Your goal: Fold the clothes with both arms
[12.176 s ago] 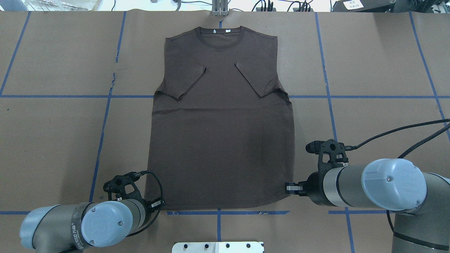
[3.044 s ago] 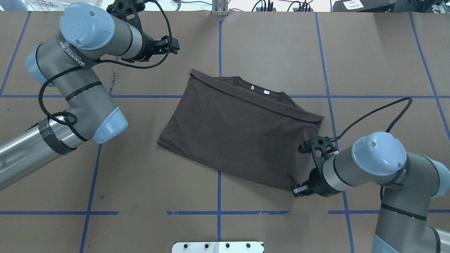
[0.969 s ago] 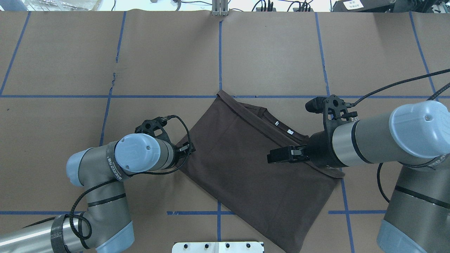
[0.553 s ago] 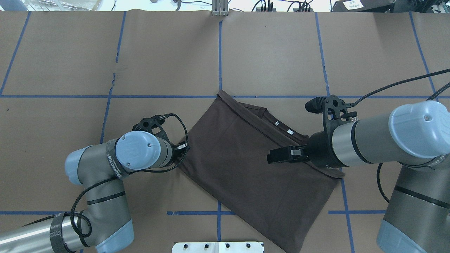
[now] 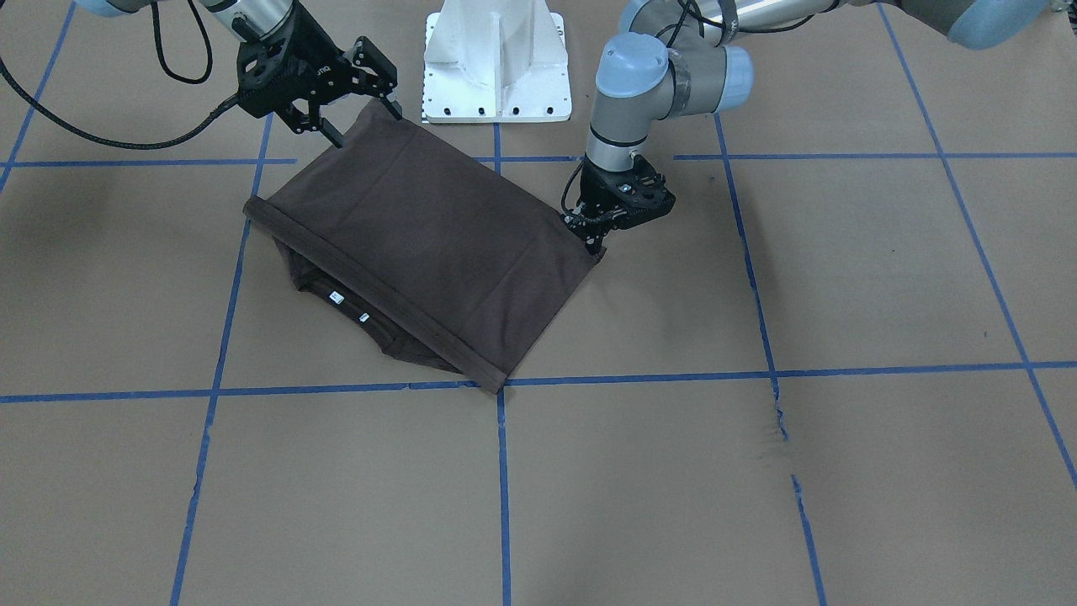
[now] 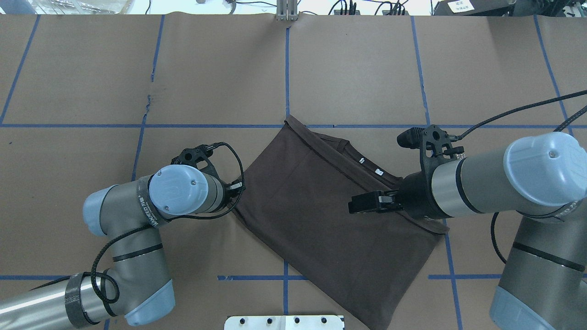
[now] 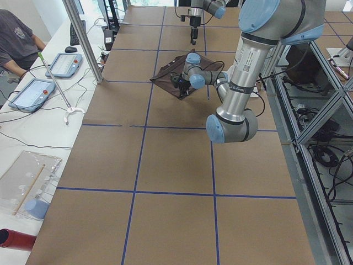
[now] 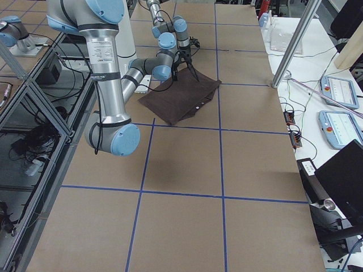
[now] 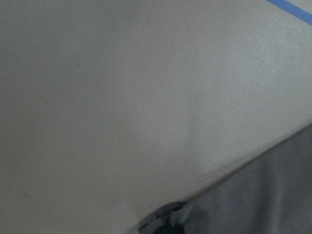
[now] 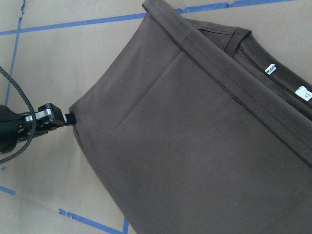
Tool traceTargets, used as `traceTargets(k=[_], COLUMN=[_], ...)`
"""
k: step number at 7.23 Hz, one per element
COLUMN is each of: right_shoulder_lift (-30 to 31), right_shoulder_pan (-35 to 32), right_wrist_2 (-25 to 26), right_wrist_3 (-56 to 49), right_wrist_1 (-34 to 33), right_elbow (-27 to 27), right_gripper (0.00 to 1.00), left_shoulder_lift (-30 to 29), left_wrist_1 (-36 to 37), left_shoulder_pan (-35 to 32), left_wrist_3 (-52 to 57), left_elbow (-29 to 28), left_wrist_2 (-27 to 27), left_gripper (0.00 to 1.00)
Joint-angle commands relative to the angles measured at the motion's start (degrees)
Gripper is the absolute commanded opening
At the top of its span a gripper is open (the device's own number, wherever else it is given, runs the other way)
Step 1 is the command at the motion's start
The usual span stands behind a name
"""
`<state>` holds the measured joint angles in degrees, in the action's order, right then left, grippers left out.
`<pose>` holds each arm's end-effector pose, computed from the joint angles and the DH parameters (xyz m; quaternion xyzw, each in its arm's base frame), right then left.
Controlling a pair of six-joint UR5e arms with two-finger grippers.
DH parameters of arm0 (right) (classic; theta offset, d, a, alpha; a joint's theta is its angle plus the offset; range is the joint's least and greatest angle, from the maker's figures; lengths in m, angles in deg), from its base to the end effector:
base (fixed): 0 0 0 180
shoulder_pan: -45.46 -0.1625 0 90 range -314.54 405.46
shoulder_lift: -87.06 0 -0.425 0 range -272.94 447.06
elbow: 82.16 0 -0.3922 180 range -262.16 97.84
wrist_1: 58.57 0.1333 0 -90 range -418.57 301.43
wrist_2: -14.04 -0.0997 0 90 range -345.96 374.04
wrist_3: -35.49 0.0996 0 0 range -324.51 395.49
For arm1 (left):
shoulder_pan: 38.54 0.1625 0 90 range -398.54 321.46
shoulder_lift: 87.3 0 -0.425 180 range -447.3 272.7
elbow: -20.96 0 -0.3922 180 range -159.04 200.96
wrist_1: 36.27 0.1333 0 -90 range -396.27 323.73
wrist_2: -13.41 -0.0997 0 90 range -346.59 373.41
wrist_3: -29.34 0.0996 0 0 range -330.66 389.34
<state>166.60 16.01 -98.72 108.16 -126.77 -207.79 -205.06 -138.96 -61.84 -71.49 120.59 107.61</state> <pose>-0.3642 -0.3145 0.2401 0.0671 -0.5674 -0.0237 0.8204 0.5469 -0.3727 0.2877 0.0129 0.4241 -0.2509 0.8701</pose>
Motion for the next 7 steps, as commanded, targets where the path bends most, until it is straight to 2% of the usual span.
traceTargets(k=[1,2,3,5,7], right_shoulder_lift=[0.0,-0.1,-0.6,-1.1,-2.5], right_shoulder_pan=[0.0,0.1,0.2,0.2,0.3], right_wrist_2=[0.0,0.0,0.0,0.0,0.0], right_wrist_3=[-0.1,0.0,0.0,0.0,0.0], right_wrist_1=[0.0,0.0,0.0,0.0,0.0], right_elbow=[0.1,0.0,-0.1,0.5,2.0], right_gripper=[1.00,1.00,1.00,1.00,1.00], left_shoulder_lift=[-0.2,-0.7,-3.2,-11.4,-18.4], left_wrist_1=[0.0,-0.1,-0.7,-5.1,-16.5], left_shoulder_pan=[-3.2,-6.0,-8.4,-14.8,-18.5], left_wrist_3=[1.0,1.8,4.1,10.5,16.6], left_elbow=[-0.2,-0.5,-4.6,-18.3,-33.6], left_wrist_2=[0.1,0.3,0.2,0.0,-0.1], left_gripper=[0.00,0.00,0.00,0.00,0.00])
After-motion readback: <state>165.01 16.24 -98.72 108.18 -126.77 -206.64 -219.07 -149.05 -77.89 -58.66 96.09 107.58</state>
